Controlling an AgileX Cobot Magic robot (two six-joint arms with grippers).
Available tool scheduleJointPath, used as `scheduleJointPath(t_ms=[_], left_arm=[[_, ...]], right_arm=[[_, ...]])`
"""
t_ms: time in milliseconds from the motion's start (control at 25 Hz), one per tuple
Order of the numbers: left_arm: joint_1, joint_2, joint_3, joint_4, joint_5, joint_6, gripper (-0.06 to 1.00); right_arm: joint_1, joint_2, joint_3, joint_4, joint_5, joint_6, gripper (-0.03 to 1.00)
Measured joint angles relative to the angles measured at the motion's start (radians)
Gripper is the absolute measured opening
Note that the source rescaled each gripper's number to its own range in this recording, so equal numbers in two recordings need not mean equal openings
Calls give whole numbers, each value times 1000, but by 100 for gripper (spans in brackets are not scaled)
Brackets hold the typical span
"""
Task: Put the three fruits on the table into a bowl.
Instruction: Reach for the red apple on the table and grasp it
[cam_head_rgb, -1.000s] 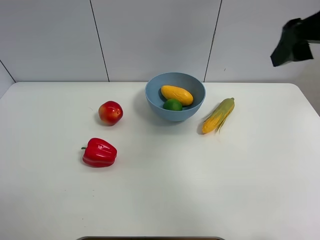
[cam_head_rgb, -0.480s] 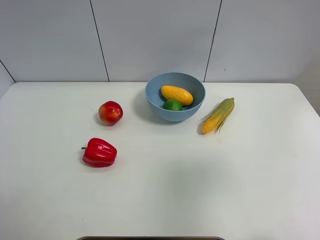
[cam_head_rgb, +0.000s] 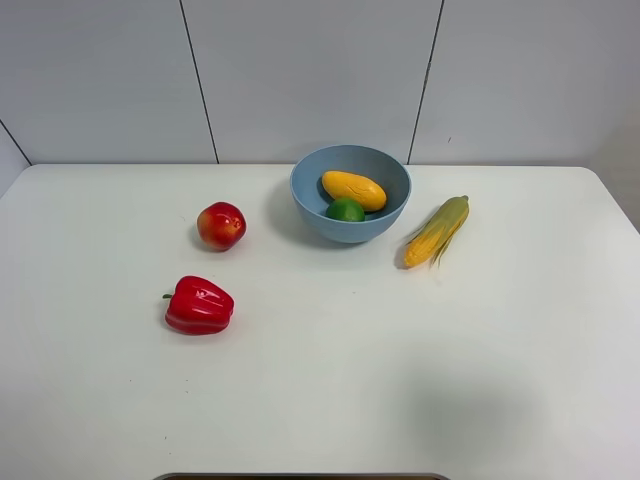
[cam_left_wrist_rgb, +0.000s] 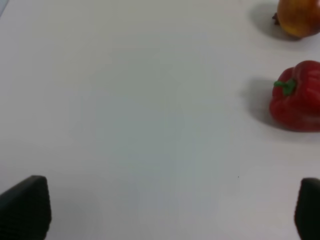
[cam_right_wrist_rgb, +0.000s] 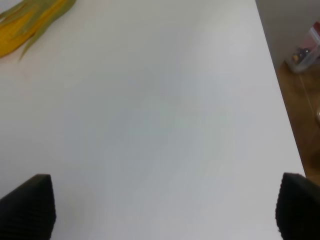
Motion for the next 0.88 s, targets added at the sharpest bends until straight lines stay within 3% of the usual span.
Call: scheduleJointPath(t_ms=[520, 880], left_arm=[[0, 0, 0, 0, 0, 0, 100], [0, 0, 0, 0, 0, 0, 100]], right_arm=[[-34, -244, 98, 34, -74, 0, 69], [-34, -263, 98, 39, -74, 0, 69]])
